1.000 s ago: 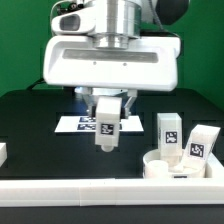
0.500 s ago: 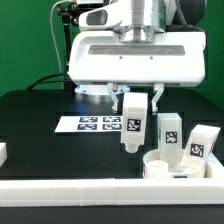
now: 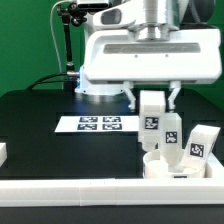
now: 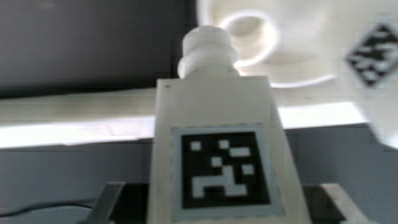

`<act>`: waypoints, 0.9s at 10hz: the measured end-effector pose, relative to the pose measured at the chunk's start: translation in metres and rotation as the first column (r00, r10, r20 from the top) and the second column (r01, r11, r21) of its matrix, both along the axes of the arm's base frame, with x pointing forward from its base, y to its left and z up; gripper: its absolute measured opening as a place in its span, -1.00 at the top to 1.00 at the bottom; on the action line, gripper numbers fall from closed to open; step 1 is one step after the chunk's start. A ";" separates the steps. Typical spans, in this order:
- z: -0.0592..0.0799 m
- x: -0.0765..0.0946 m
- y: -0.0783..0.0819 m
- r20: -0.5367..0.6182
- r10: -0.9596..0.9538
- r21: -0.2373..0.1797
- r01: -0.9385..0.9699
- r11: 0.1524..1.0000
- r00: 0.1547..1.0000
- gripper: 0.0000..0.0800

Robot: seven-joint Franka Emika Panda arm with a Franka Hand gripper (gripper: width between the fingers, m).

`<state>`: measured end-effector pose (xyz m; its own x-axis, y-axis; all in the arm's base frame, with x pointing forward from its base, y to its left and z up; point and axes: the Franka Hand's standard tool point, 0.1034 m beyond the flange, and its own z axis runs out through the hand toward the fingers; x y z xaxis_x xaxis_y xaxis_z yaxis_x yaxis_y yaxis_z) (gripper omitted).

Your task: Assemble stool

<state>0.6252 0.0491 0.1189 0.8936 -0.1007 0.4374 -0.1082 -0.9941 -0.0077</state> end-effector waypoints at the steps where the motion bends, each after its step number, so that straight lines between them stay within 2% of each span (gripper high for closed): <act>1: 0.001 0.002 0.004 0.007 0.007 -0.001 -0.007 1.000 1.000 0.15; 7: -0.001 0.004 0.004 0.040 0.006 -0.004 -0.006 1.000 0.999 0.15; 9: -0.005 0.005 0.002 0.035 0.009 -0.011 -0.009 1.000 0.999 0.15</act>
Offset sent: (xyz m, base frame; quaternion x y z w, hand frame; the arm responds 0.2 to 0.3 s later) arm 0.0000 0.0000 0.0000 0.0000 0.0650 0.0000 0.9979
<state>0.6298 0.0512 0.1137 0.8785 -0.0882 0.4695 -0.0993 -0.9951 -0.0010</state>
